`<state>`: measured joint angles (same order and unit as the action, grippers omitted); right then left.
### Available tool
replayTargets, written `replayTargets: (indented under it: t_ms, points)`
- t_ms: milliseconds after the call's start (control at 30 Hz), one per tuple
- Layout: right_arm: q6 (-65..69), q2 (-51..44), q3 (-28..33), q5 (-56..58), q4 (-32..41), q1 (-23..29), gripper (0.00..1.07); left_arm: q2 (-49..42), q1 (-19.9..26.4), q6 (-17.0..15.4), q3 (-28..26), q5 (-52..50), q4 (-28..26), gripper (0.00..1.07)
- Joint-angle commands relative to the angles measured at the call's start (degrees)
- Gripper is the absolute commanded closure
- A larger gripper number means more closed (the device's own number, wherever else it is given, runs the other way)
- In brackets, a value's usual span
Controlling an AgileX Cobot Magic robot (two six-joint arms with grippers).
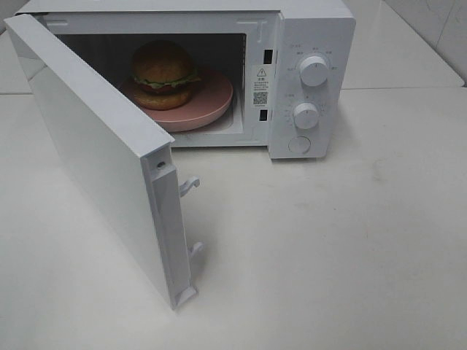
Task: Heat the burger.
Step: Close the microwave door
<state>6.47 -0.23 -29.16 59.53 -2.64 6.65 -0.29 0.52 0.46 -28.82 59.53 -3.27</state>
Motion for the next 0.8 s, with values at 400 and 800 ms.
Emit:
replayTargets:
  t_ms: [400, 800]
  points:
    - [-0.52, -1.49, 0.06, -0.06, 0.23, -0.46, 0.34, -1.03, 0.00, -0.46, 0.17, -0.06, 0.17, 0.07]
    - [-0.52, -1.49, 0.06, -0.06, 0.23, -0.46, 0.34, -1.03, 0.00, -0.46, 0.17, -0.06, 0.17, 0.07]
